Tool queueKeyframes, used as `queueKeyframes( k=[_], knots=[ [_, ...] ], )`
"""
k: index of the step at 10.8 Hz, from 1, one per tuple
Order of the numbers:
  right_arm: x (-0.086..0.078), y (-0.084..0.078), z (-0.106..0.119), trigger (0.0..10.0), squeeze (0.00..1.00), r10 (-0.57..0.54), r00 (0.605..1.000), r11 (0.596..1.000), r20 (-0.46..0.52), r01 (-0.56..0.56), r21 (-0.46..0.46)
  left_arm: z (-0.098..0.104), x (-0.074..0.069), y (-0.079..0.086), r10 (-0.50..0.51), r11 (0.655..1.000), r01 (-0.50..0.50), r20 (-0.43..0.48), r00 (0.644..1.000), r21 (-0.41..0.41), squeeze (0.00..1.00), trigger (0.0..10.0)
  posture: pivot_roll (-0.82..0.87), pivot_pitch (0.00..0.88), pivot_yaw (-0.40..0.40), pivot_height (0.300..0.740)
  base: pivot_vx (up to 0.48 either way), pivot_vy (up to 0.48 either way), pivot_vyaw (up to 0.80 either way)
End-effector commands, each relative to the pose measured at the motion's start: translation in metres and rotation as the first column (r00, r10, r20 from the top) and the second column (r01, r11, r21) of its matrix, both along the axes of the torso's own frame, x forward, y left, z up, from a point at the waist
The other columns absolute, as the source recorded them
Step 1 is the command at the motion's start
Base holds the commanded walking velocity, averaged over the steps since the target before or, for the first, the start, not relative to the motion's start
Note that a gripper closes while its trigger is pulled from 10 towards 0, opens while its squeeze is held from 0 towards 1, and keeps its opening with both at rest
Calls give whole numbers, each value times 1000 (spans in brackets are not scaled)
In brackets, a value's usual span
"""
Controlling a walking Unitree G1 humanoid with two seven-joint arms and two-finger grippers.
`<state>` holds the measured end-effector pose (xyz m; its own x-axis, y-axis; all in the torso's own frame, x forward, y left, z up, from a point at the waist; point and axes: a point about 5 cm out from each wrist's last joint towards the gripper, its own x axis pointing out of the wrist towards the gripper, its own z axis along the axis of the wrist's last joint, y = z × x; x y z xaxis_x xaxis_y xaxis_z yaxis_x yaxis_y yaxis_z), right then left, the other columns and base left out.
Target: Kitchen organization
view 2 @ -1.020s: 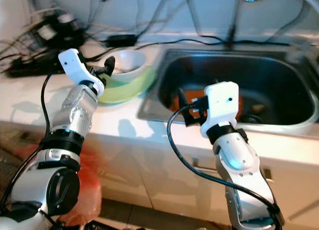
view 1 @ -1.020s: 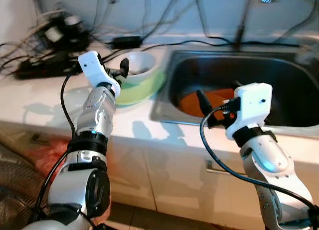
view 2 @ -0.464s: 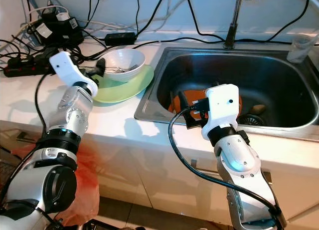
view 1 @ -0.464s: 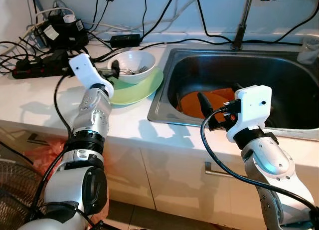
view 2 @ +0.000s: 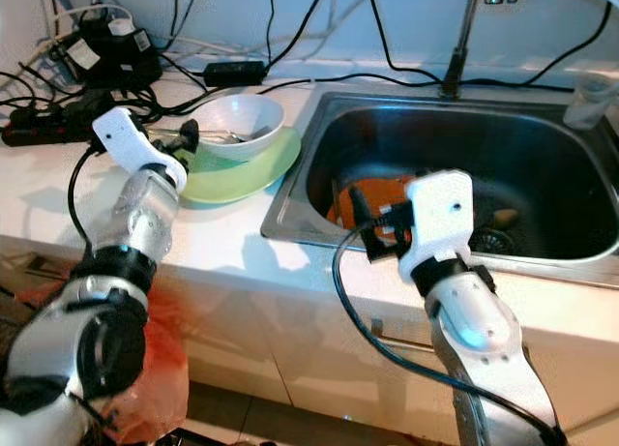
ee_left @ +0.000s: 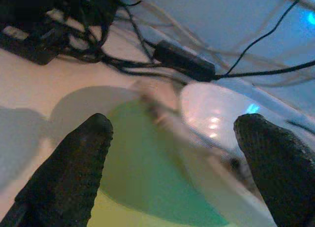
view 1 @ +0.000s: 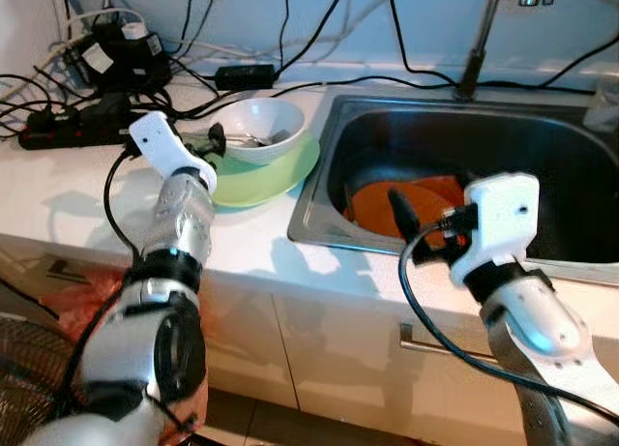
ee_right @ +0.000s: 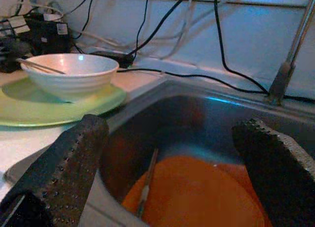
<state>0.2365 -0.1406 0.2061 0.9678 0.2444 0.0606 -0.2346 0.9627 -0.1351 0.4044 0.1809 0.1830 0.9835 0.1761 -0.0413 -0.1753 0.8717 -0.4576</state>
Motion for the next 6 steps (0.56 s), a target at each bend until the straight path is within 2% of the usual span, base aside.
queueKeyframes(
  k=[1,4,6],
  knots=[
    [-5,1,3,10000,0,13,1000,1000,-4,-13,3,14,5,3,11,1000,-11,39,999,-14,0,10000,-272,0,84,740,0,0,0],
    [-13,-3,5,10000,0,1,1000,1000,-20,-1,-8,24,9,9,17,999,-13,71,997,-50,0,10000,-311,0,75,740,0,0,0],
    [-18,-5,5,10000,0,-9,999,1000,-33,9,-17,22,8,18,52,995,-47,59,997,-90,0,10000,-337,6,71,740,0,0,0]
  ],
)
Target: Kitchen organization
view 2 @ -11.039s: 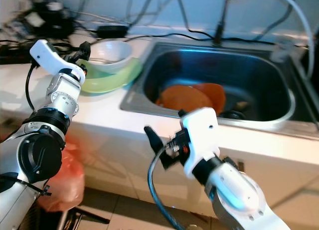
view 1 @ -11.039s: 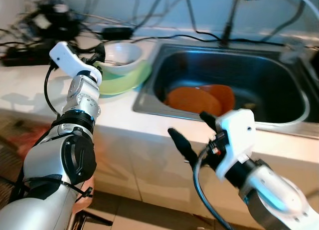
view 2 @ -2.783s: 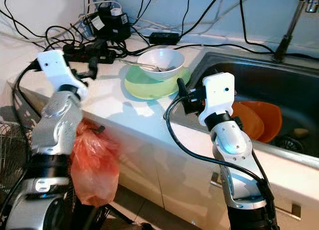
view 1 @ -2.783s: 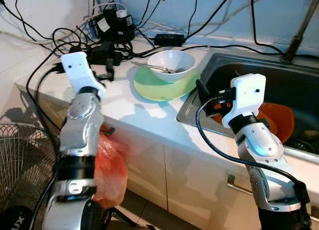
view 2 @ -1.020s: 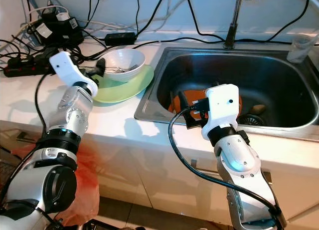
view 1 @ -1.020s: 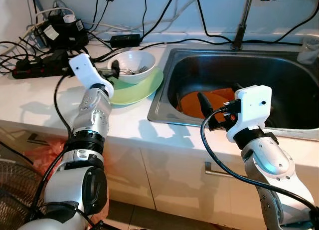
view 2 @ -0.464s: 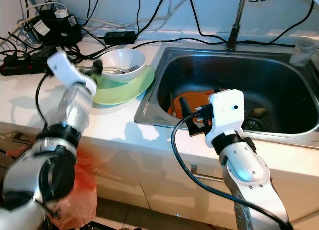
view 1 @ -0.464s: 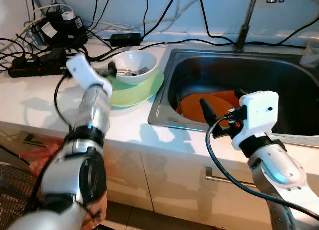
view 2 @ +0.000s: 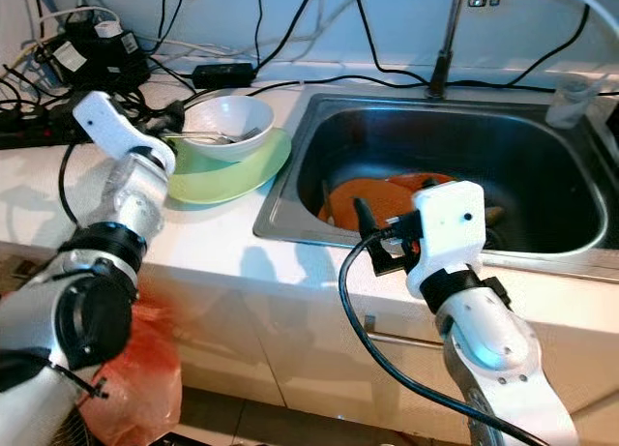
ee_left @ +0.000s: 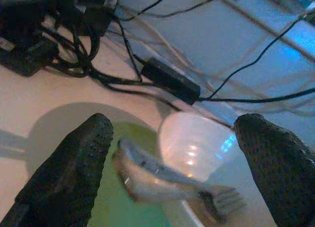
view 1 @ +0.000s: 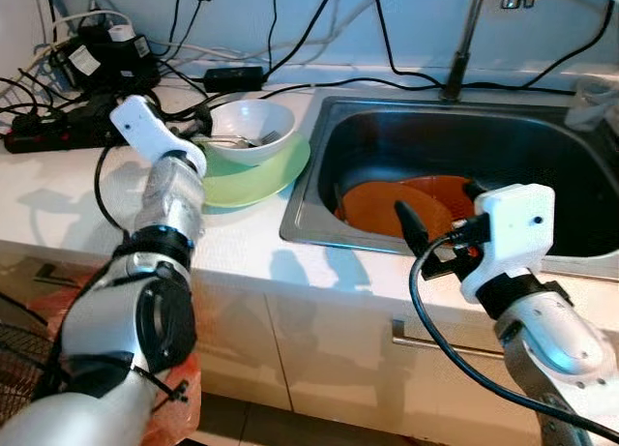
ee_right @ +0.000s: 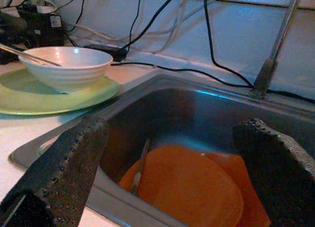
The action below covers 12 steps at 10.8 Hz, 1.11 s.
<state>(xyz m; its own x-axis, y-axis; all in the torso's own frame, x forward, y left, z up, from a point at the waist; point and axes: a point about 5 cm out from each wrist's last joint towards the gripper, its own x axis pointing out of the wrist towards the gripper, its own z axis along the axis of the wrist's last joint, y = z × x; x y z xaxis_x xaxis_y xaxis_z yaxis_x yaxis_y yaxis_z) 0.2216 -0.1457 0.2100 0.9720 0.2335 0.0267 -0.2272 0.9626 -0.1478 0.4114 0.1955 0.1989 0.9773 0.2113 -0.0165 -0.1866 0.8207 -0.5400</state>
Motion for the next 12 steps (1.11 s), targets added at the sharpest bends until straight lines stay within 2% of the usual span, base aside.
queueKeyframes(
  k=[1,2,3,5,6,7,11,12],
  knots=[
    [-4,-1,2,10000,0,2,1000,1000,-6,-2,2,4,0,6,20,1000,-20,10,1000,-14,0,9490,-341,7,70,740,0,0,0],
    [-5,-1,2,10000,0,2,1000,1000,-9,-2,1,2,0,9,26,999,-25,8,1000,-30,0,471,-342,5,69,740,0,0,0],
    [-6,2,4,10000,0,32,999,999,-11,-32,18,1,-1,12,34,998,-33,10,999,-44,0,0,-339,2,68,740,0,0,0],
    [-13,20,2,10000,0,211,976,973,-57,-204,111,0,-1,13,38,998,-38,8,999,-45,0,0,-336,0,67,740,0,0,0],
    [-17,26,0,10000,0,270,960,959,-78,-260,113,0,-1,13,37,999,-37,4,999,-38,0,4275,-332,0,64,740,0,0,0],
    [-23,32,-1,10000,0,341,935,935,-97,-326,137,0,-1,13,37,999,-37,-2,999,-31,0,10000,-332,0,65,740,0,0,0],
    [-31,41,2,10000,0,440,892,889,-106,-416,189,1,0,13,30,999,-30,-4,1000,-41,0,10000,-334,0,73,740,0,0,0],
    [-31,43,4,10000,0,454,885,880,-101,-427,210,1,0,11,20,998,-20,3,1000,-60,0,4275,-334,0,76,740,0,0,0]
  ],
)
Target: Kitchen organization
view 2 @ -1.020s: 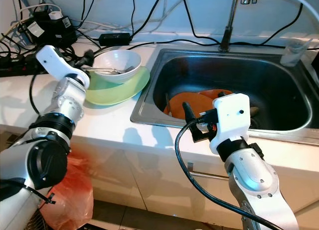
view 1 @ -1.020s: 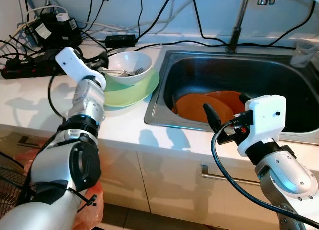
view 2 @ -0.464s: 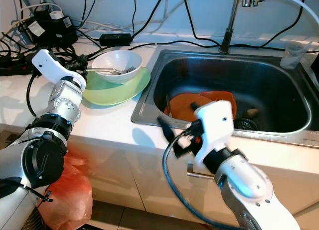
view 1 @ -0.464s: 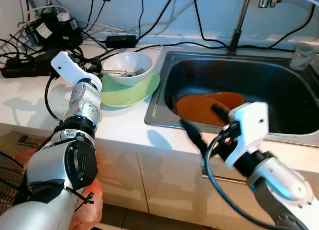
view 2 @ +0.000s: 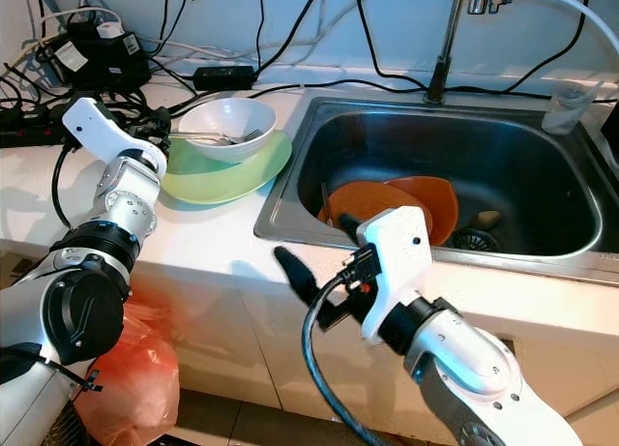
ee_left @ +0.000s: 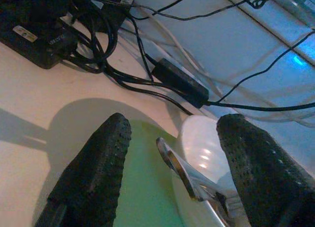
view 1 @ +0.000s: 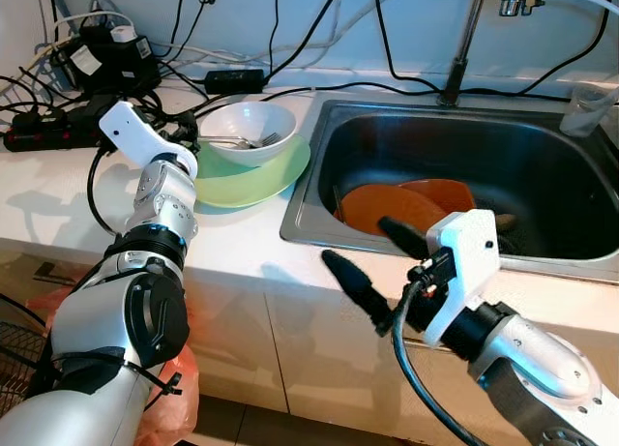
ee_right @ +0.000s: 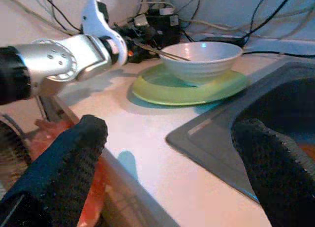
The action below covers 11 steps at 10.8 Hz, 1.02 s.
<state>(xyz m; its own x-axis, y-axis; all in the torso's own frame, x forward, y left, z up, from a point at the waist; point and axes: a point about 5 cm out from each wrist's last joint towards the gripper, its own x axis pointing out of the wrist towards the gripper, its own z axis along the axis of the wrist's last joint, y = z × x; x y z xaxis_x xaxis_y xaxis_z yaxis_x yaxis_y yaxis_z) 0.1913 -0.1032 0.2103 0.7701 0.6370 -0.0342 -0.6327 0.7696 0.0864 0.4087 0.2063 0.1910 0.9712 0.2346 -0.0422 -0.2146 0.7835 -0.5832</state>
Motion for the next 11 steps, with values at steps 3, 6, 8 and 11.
queueKeyframes(
  k=[3,6,8,11],
  knots=[
    [-3,3,4,10000,0,30,1000,999,5,-31,9,10,3,0,-10,1000,10,26,1000,-30,0,0,-332,0,77,740,0,0,0],
    [-5,5,4,10000,0,57,998,998,-6,-57,15,9,3,1,-7,999,8,25,1000,-45,0,0,-333,0,78,740,0,0,0],
    [-5,5,4,10000,0,60,998,998,-9,-60,13,10,3,1,-7,999,9,28,1000,-51,0,0,-333,0,79,740,0,0,0],
    [-5,5,3,10000,0,62,998,998,-15,-62,12,10,3,1,-10,998,12,33,999,-55,0,0,-331,0,80,740,0,0,0]
  ],
)
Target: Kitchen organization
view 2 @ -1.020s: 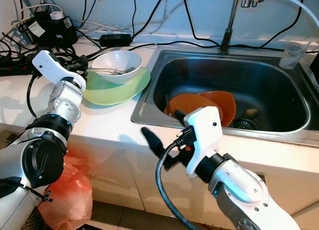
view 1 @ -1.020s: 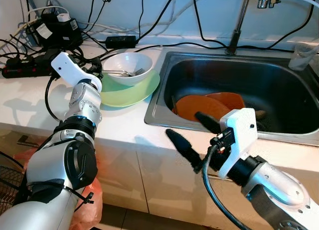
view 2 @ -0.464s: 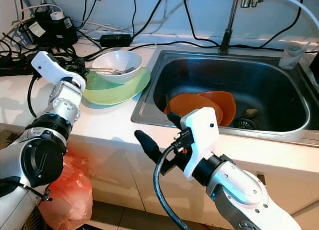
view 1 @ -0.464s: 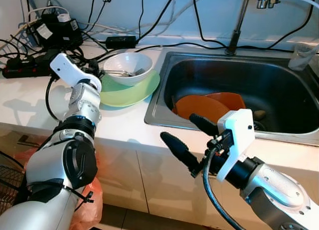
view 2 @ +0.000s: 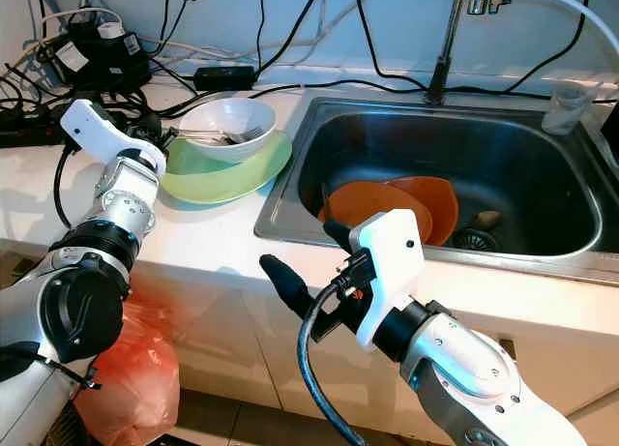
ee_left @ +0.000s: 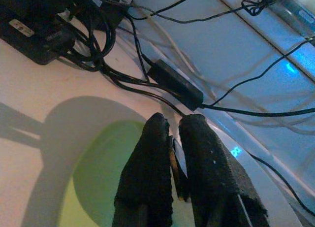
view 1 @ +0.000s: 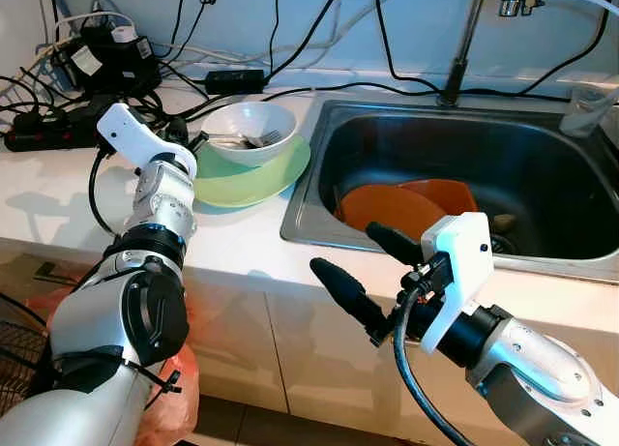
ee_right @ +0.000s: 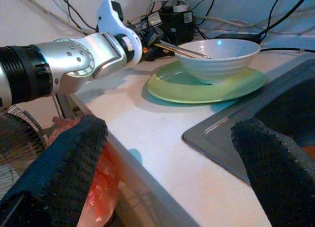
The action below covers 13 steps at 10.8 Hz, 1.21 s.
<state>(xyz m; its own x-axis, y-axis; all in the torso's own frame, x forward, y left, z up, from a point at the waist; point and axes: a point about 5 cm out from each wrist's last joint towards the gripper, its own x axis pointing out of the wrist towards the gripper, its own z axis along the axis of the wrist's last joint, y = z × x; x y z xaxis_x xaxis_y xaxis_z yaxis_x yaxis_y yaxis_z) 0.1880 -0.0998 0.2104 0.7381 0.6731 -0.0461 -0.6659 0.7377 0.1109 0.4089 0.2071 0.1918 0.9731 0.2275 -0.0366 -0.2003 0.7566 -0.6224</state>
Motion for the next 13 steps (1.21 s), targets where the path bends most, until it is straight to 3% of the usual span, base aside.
queueKeyframes(
  k=[1,4,7,8,11,13],
  knots=[
    [-2,2,3,10000,0,15,1000,1000,8,-15,-1,10,3,0,-5,1000,5,16,1000,-10,0,0,-331,0,81,740,0,0,0],
    [-2,1,3,10000,0,17,1000,1000,8,-17,-7,15,4,0,-1,1000,1,30,1000,-11,0,0,-332,0,81,740,0,0,0],
    [-1,1,2,10000,0,23,1000,1000,8,-23,-9,30,7,-1,9,999,-12,61,998,51,0,0,-325,0,81,740,0,0,0],
    [0,2,2,10000,0,32,999,999,7,-32,-7,31,7,-2,5,995,-10,45,999,104,0,0,-321,0,81,740,0,0,0],
    [1,3,2,10000,0,36,999,999,10,-36,-10,13,5,-8,51,992,-44,-55,997,116,0,0,-315,0,82,740,0,0,0],
    [2,3,2,10000,0,36,999,999,11,-36,-13,10,4,-15,78,988,-70,-51,996,138,0,0,-309,0,82,740,0,0,0]
  ],
)
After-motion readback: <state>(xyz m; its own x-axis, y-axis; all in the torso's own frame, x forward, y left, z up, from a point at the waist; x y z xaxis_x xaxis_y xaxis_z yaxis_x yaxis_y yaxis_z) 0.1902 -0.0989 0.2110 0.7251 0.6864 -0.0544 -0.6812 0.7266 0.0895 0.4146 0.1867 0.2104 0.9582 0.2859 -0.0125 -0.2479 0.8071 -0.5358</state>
